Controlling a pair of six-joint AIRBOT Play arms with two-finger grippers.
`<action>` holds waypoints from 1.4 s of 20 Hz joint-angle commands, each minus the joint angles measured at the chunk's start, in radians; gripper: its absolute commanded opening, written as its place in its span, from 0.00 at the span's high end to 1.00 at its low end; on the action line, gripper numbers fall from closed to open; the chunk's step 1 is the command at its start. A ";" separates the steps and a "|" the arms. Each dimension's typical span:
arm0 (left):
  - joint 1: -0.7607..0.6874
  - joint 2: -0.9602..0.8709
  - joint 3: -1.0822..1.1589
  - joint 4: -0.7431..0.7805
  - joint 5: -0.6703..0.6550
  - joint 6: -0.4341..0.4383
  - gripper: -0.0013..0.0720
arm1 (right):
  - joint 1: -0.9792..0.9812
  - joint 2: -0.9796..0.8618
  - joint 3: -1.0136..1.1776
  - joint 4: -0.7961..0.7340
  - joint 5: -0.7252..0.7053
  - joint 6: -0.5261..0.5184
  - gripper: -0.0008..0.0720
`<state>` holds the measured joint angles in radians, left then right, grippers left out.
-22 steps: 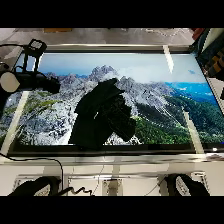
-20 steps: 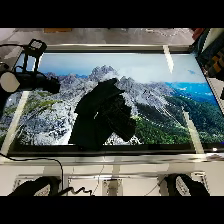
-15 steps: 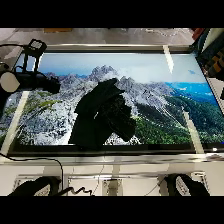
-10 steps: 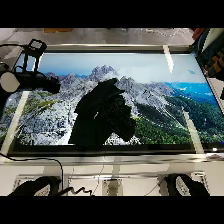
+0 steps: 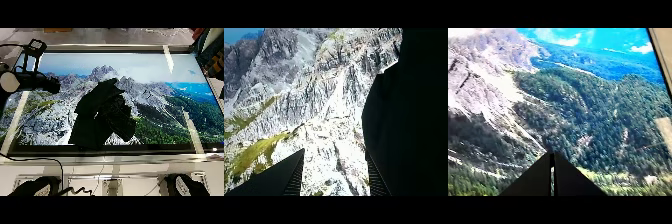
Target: Fold the clothes and pants, and hang the long-sleeved shirts on hangers.
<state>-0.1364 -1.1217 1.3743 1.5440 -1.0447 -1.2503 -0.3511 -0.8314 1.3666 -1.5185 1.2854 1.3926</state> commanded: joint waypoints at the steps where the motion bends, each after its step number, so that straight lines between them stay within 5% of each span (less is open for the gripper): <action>1: 0.001 0.001 0.000 -0.001 0.000 0.000 0.41 | 0.001 -0.048 -0.024 0.141 -0.003 0.000 0.94; 8: 0.001 0.000 0.000 -0.007 0.010 0.000 0.41 | 0.007 -0.311 -0.413 0.718 0.094 -0.386 0.93; 9: 0.001 0.000 0.000 -0.007 0.016 0.000 0.41 | 0.019 -0.341 -0.465 0.731 0.079 -0.399 0.85; 11: 0.001 0.000 0.000 -0.007 0.008 0.000 0.41 | 0.079 -0.398 -0.560 0.731 0.022 -0.412 0.42; 12: 0.001 0.000 0.000 -0.007 0.004 0.000 0.41 | 0.119 -0.421 -0.595 0.732 -0.023 -0.411 0.33; 17: 0.027 -0.003 -0.001 0.001 -0.034 0.001 0.40 | 0.359 -0.553 -0.641 0.769 -0.291 -0.356 0.30; 22: 0.247 -0.082 -0.007 -0.028 -0.316 0.002 0.39 | 0.433 -0.626 -0.632 0.883 -0.372 -0.366 0.28; 24: 0.351 -0.132 -0.038 -0.112 -0.440 0.000 0.11 | 0.434 -0.635 -0.598 0.891 -0.359 -0.367 0.28; 28: 0.503 -0.157 -0.224 -0.286 -0.472 0.001 0.09 | 0.437 -0.635 -0.520 0.890 -0.358 -0.369 0.28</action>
<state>0.2638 -1.2564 1.2530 1.3785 -1.4418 -1.2503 0.0784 -1.4590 0.8028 -0.6426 0.9356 1.0256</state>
